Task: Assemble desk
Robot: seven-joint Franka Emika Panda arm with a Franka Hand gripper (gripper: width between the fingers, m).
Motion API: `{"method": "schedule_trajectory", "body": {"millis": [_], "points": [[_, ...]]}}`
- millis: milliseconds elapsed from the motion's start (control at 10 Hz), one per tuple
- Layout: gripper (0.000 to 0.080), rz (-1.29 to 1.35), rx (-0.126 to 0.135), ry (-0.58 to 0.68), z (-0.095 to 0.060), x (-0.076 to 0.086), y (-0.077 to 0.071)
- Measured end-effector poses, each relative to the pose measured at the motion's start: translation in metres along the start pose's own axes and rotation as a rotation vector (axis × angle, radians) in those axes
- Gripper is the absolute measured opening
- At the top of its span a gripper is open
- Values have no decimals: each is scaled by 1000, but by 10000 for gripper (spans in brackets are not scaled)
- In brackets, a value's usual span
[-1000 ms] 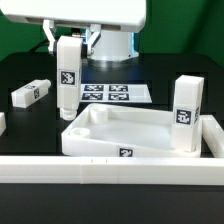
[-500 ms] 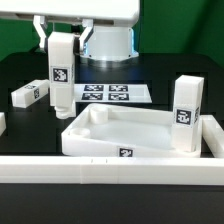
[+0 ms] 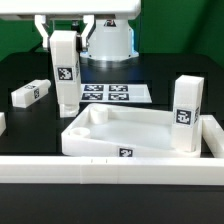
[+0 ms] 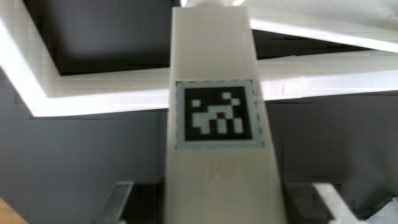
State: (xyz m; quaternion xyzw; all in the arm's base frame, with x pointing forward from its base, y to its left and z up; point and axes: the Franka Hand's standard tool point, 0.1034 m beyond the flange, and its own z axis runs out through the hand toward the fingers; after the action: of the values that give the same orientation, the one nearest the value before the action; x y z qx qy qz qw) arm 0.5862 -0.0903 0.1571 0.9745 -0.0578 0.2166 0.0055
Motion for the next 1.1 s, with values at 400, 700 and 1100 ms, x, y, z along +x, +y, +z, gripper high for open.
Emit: {"method": "schedule_trajectory", "body": {"millis": [400,700,1100], "points": [[291,-16,-8,25,18,0,-8],[291,-20,-22,51,18,0,-4],[291,-27,-31,67,22,-6,-7]]}}
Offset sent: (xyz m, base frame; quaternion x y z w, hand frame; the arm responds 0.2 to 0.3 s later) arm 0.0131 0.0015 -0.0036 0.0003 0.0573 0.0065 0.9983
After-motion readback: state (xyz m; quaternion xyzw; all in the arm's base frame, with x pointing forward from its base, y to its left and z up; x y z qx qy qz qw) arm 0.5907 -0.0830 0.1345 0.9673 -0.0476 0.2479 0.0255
